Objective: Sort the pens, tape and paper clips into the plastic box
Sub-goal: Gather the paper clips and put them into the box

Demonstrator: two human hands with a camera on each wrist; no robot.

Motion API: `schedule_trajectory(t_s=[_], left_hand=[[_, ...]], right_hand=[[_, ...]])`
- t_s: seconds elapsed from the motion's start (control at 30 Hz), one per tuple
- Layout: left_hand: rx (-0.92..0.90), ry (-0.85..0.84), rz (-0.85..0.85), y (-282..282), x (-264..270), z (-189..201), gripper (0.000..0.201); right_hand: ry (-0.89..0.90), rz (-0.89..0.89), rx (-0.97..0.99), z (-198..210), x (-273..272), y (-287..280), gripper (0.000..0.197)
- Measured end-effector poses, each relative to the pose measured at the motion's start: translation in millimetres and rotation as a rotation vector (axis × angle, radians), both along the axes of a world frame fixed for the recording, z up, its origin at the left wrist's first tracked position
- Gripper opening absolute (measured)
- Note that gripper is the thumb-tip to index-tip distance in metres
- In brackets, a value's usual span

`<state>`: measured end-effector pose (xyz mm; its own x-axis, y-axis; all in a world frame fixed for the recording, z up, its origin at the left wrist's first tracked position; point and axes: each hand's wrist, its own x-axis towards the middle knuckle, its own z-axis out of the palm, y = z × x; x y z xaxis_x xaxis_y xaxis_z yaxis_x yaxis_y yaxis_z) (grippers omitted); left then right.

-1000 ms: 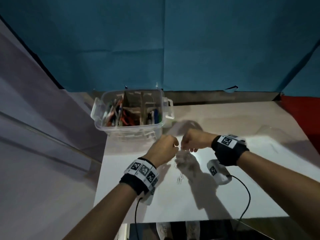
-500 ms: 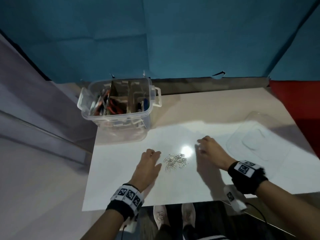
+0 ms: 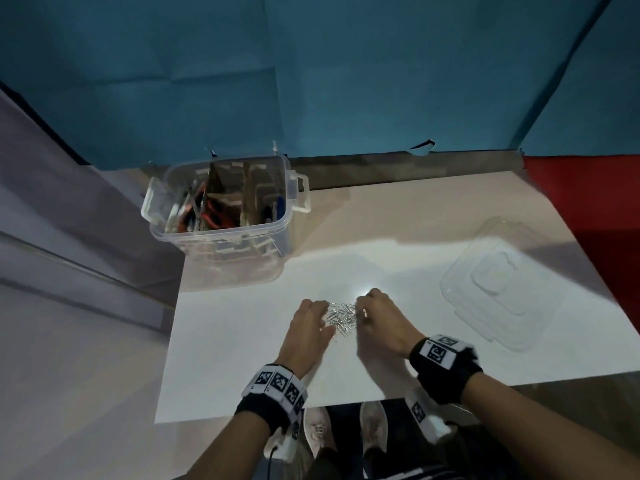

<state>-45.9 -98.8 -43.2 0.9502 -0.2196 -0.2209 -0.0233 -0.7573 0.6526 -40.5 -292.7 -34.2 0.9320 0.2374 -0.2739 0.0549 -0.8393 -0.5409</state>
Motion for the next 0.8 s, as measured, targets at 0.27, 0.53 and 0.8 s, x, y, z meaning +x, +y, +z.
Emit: schedule_trajectory(t_s=[0.27,0.53,0.8], left_hand=[[0.133,-0.034,-0.124,-4,1,2,0.055],[0.108,-0.018,-0.061,-16,24,11,0.009],[-0.047,0.124,0.109,3,57,20,0.008]], right_hand=[[-0.006,0.043,0.018,5,-1,11,0.019],[-0.071,0.042,-0.004,-4,23,28,0.019],[0.043,-0.042,-0.005,7,55,24,0.017]])
